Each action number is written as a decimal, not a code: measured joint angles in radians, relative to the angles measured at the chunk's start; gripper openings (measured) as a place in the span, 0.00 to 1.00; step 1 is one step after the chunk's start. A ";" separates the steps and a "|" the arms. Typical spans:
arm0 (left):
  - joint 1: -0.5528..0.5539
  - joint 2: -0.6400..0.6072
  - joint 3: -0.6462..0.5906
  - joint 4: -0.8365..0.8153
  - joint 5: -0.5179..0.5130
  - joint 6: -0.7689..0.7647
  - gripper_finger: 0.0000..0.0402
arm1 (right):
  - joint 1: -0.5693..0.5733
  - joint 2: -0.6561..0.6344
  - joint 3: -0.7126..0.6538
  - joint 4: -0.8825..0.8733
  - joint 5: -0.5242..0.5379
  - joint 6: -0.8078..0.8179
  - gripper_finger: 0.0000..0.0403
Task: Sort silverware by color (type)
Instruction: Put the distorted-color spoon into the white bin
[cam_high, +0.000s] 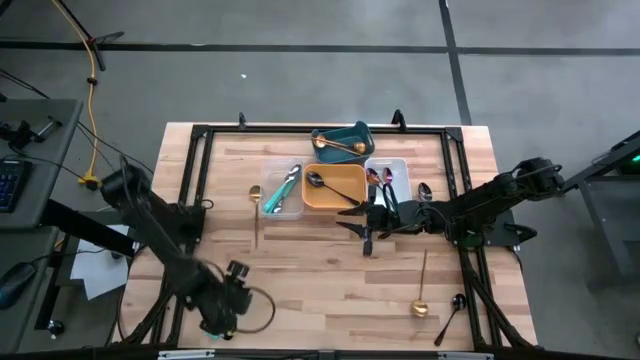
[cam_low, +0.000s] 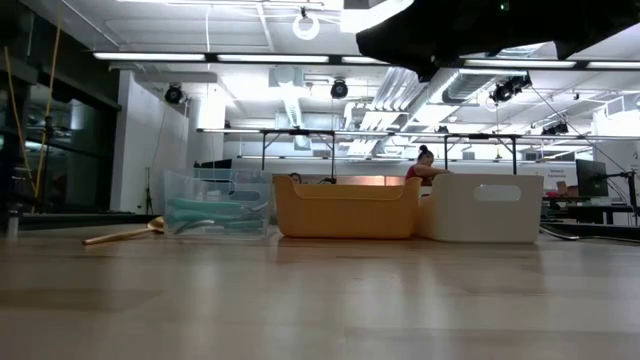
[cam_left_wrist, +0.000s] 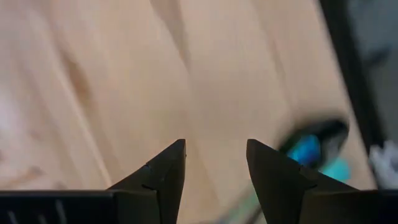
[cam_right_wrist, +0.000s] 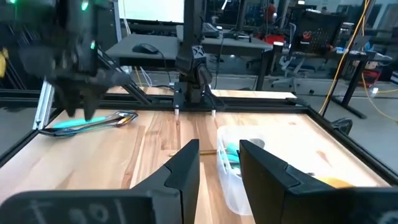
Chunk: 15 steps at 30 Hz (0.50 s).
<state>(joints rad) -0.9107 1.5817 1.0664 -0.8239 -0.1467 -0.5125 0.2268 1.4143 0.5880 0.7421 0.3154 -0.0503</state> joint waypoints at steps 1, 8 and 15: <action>-0.014 0.029 0.004 -0.013 0.024 0.000 0.40 | 0.000 0.000 0.000 -0.001 0.000 0.001 0.27; -0.084 0.171 0.005 -0.083 0.126 0.021 0.40 | 0.000 0.000 0.000 -0.004 0.000 -0.001 0.27; -0.106 0.211 0.005 -0.111 0.135 0.089 0.40 | -0.024 0.000 0.000 -0.004 0.000 -0.009 0.27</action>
<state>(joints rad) -1.0168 1.7932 1.0714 -0.9349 -0.0117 -0.4232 0.2030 1.4143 0.5880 0.7380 0.3153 -0.0593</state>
